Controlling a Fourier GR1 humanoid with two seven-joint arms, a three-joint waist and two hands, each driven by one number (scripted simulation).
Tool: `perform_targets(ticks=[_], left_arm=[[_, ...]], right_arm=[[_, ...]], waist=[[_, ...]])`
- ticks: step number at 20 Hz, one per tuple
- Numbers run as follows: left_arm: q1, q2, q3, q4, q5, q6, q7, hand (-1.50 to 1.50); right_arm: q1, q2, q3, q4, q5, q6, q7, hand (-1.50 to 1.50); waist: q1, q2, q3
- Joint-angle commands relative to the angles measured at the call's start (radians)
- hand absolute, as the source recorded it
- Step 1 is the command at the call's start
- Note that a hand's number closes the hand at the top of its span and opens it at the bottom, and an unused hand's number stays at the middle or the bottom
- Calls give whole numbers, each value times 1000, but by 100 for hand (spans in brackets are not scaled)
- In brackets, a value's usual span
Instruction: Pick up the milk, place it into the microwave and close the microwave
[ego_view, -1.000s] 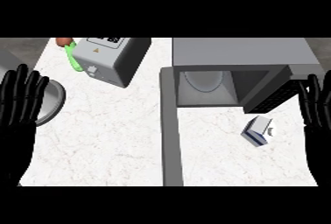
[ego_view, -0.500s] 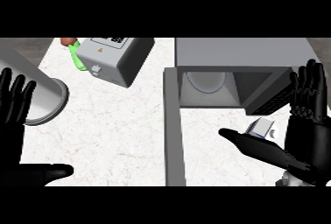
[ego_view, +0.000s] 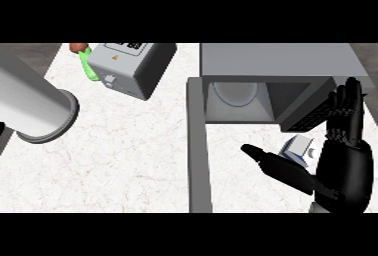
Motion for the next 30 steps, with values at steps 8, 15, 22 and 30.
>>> perform_targets(ticks=[8, 15, 22, 30], left_arm=[[103, -18, 82, -114, 108, -76, 65, -150], [113, -36, 139, -89, 119, -139, 34, -150], [167, -59, 164, -159, 169, -165, 83, -150], [135, 4, 274, -158, 288, -171, 136, -150]], right_arm=[[73, -17, -73, 115, -98, -24, -109, -150], [125, 1, -53, 182, -146, -110, -199, -150], [139, -1, -202, 353, -281, -72, -379, -150], [212, -11, -300, 519, -430, -28, -597, -150]], waist=[[-2, 1, 1], [-4, 1, 0], [-3, 1, 1], [-5, 1, 1]])
